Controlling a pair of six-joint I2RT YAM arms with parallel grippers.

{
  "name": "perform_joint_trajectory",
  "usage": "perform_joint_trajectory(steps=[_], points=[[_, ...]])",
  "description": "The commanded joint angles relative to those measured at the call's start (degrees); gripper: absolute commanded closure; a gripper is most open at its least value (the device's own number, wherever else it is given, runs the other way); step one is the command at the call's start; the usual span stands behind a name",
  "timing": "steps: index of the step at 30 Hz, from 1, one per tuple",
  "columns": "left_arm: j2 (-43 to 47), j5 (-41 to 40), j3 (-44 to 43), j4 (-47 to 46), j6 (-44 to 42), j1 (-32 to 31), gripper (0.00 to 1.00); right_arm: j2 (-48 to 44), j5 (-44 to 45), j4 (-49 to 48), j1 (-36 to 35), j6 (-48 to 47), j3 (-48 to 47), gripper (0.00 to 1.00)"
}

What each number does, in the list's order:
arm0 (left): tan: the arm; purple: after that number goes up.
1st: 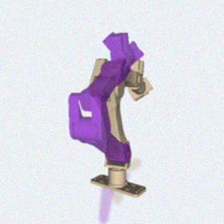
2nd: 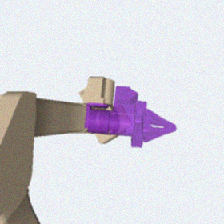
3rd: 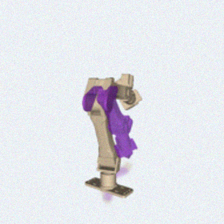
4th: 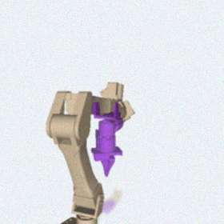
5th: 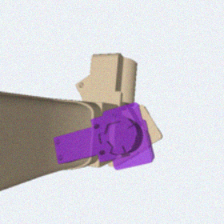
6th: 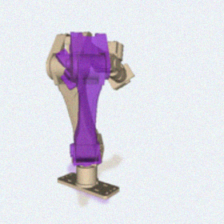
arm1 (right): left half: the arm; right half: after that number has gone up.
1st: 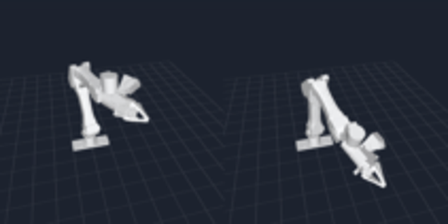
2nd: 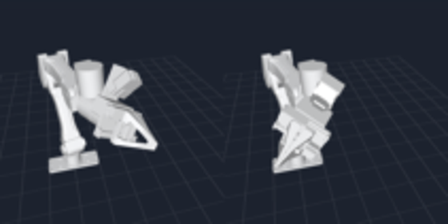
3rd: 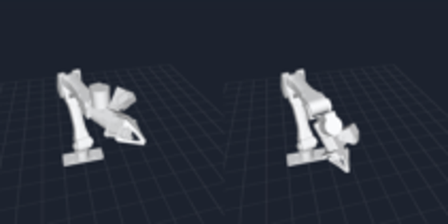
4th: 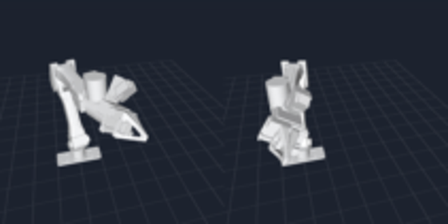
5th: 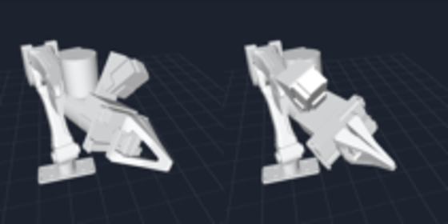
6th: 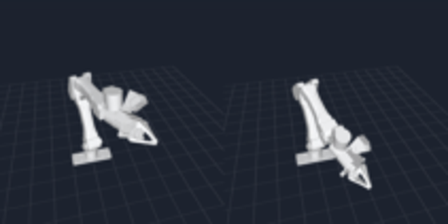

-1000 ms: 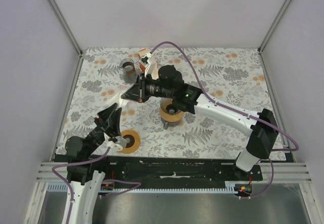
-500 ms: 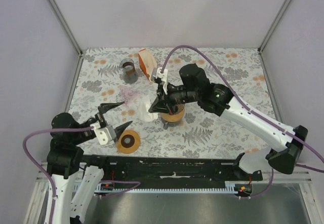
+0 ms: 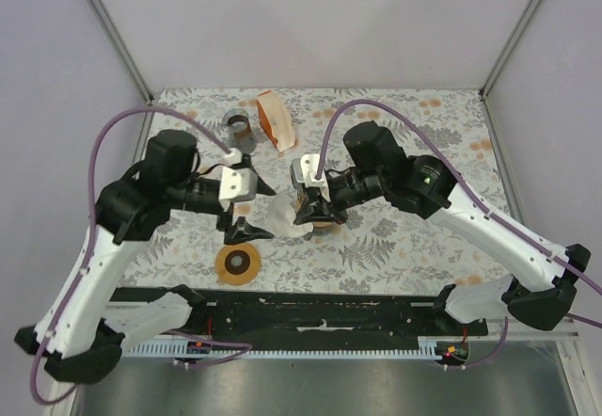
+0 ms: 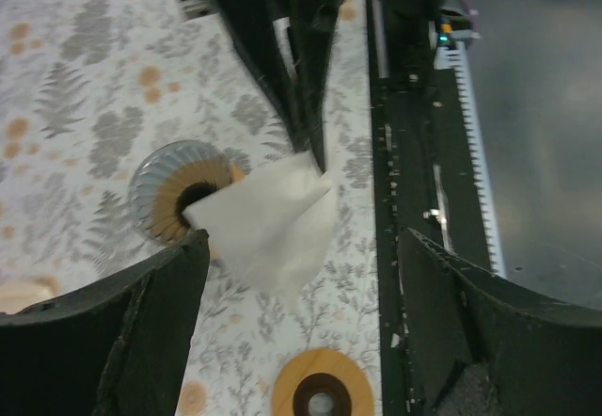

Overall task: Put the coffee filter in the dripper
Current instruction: Place the coffee filter in the coffee dripper.

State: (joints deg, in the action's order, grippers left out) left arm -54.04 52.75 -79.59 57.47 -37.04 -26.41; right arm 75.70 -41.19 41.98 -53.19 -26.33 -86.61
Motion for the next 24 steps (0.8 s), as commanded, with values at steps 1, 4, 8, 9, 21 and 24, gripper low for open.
perform_joint_trajectory(steps=[1,4,8,9,21,24], points=[[-7.6,-7.8,-10.1,10.2,2.9,-9.7,0.12,2.4,-1.3,3.9,-0.1,-7.3,-6.7,1.0],[-10.3,-7.7,-13.0,10.1,1.3,-9.9,0.11,3.8,-3.4,5.1,-0.1,-8.5,-8.3,1.0],[-11.7,-8.9,-12.4,10.6,-3.2,-10.0,0.1,4.1,-4.9,6.4,-0.3,-9.5,-8.9,1.0],[-12.0,-8.8,-12.4,10.7,-3.7,-10.1,0.09,4.0,-5.0,6.5,-0.2,-9.8,-9.0,1.0],[-14.7,-4.5,-13.3,13.0,-5.2,-12.6,0.78,4.2,-5.6,8.6,-1.0,-12.5,-10.7,1.0],[-13.8,-4.8,-13.5,13.0,-5.1,-12.6,0.98,2.5,-2.5,6.9,-1.0,-10.9,-9.6,0.91]])
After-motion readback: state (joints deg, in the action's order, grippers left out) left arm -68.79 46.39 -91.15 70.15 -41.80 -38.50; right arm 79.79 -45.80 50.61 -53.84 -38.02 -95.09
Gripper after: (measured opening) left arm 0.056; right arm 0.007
